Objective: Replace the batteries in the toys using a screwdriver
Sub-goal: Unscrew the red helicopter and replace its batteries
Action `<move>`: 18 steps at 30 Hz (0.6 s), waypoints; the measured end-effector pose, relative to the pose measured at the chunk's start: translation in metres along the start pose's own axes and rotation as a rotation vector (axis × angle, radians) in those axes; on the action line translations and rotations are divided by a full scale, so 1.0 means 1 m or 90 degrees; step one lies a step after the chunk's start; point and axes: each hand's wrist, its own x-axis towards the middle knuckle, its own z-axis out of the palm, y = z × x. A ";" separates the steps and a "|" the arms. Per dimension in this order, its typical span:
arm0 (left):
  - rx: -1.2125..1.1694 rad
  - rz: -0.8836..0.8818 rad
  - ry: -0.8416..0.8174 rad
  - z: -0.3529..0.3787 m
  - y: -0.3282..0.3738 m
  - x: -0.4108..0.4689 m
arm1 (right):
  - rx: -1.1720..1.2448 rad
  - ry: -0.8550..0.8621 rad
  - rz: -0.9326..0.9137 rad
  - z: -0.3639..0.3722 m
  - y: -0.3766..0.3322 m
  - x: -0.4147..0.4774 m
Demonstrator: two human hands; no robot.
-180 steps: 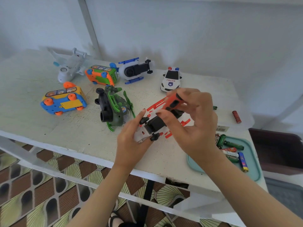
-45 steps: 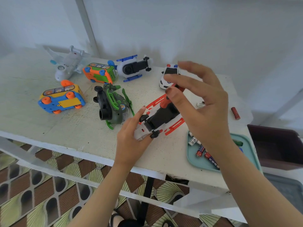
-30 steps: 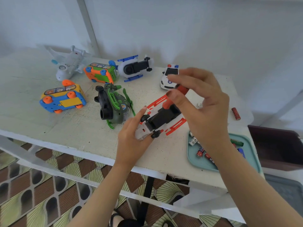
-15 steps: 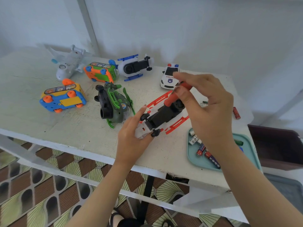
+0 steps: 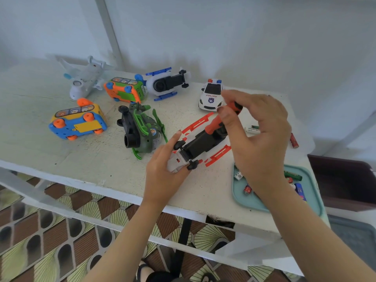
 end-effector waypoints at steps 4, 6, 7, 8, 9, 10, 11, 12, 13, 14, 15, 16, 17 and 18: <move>0.002 0.005 0.000 0.000 -0.002 -0.001 | 0.057 -0.036 0.020 0.000 0.002 -0.003; -0.003 0.007 0.001 0.000 -0.002 -0.001 | 0.102 -0.045 0.032 0.001 0.000 -0.005; -0.005 0.006 0.001 0.000 -0.002 -0.001 | 0.119 -0.040 0.039 0.002 -0.001 -0.006; -0.006 0.005 0.002 0.000 -0.002 0.000 | 0.130 -0.030 0.045 0.002 -0.002 -0.006; -0.005 0.004 0.002 0.000 -0.001 0.000 | 0.138 -0.020 0.049 0.002 -0.003 -0.005; -0.003 0.003 0.001 0.000 -0.001 0.000 | 0.141 -0.013 0.050 0.002 -0.003 -0.005; -0.002 0.003 -0.001 0.000 -0.001 0.000 | 0.137 -0.008 0.047 0.002 -0.004 -0.005; -0.001 0.003 -0.003 0.000 -0.001 0.000 | 0.129 -0.004 0.042 0.002 -0.004 -0.004; 0.001 0.002 -0.005 0.000 -0.001 0.000 | 0.128 -0.006 0.042 0.002 -0.004 -0.004; 0.002 0.002 -0.006 0.000 -0.001 -0.001 | 0.133 -0.012 0.045 0.002 -0.004 -0.003; 0.004 0.002 -0.006 0.000 -0.001 0.000 | 0.139 -0.022 0.047 0.002 -0.004 -0.003; 0.004 0.002 -0.006 0.000 -0.001 0.000 | 0.139 -0.034 0.045 0.002 -0.003 -0.004; 0.003 0.001 -0.004 0.000 -0.001 0.000 | 0.134 -0.046 0.040 0.003 -0.003 -0.005; 0.002 0.001 -0.003 0.000 -0.001 0.000 | 0.127 -0.054 0.036 0.003 -0.004 -0.007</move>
